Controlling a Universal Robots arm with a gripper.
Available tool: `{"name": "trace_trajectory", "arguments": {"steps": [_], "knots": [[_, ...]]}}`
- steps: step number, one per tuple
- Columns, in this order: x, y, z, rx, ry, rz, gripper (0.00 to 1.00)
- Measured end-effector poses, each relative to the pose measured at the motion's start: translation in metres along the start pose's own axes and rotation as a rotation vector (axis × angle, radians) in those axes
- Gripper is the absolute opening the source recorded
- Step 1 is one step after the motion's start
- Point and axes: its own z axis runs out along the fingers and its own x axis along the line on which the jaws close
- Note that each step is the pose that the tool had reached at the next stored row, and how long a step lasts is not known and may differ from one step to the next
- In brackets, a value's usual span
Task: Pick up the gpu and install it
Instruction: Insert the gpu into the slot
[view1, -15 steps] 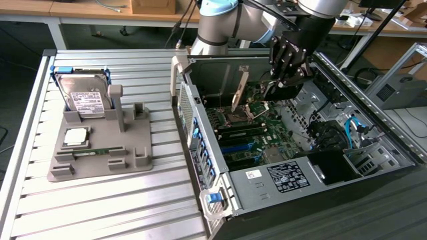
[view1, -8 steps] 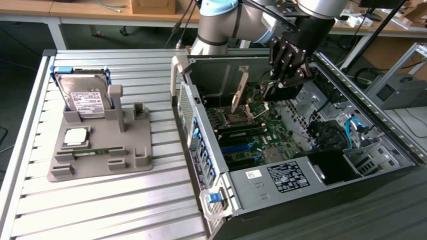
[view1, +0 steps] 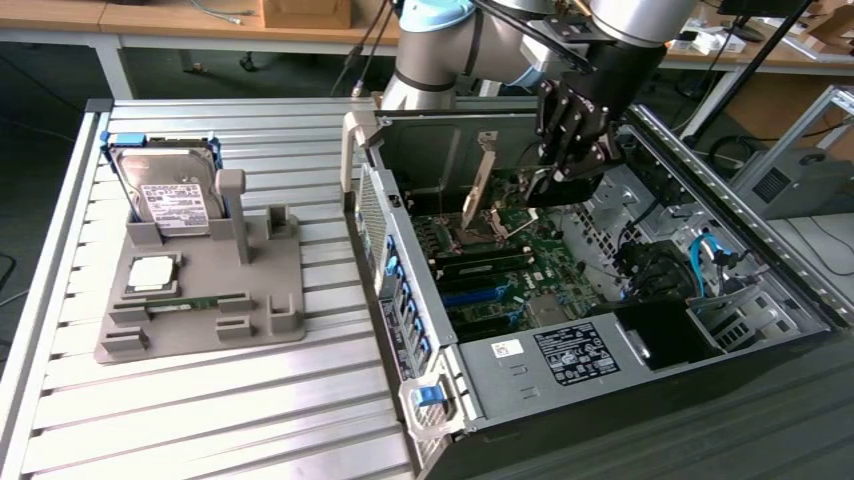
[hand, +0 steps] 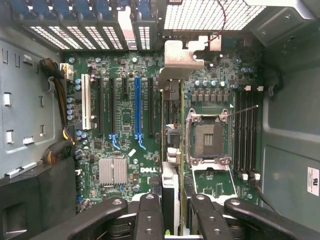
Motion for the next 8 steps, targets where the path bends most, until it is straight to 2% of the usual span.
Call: {"name": "trace_trajectory", "arguments": {"steps": [4, 6, 8], "knots": [[0.0001, 0.0000, 0.0006, 0.0000, 0.0000, 0.000, 0.27], [0.0005, -0.0001, 0.0061, 0.0000, 0.0000, 0.000, 0.27], [0.0005, -0.0001, 0.0065, 0.0000, 0.0000, 0.000, 0.27]]}}
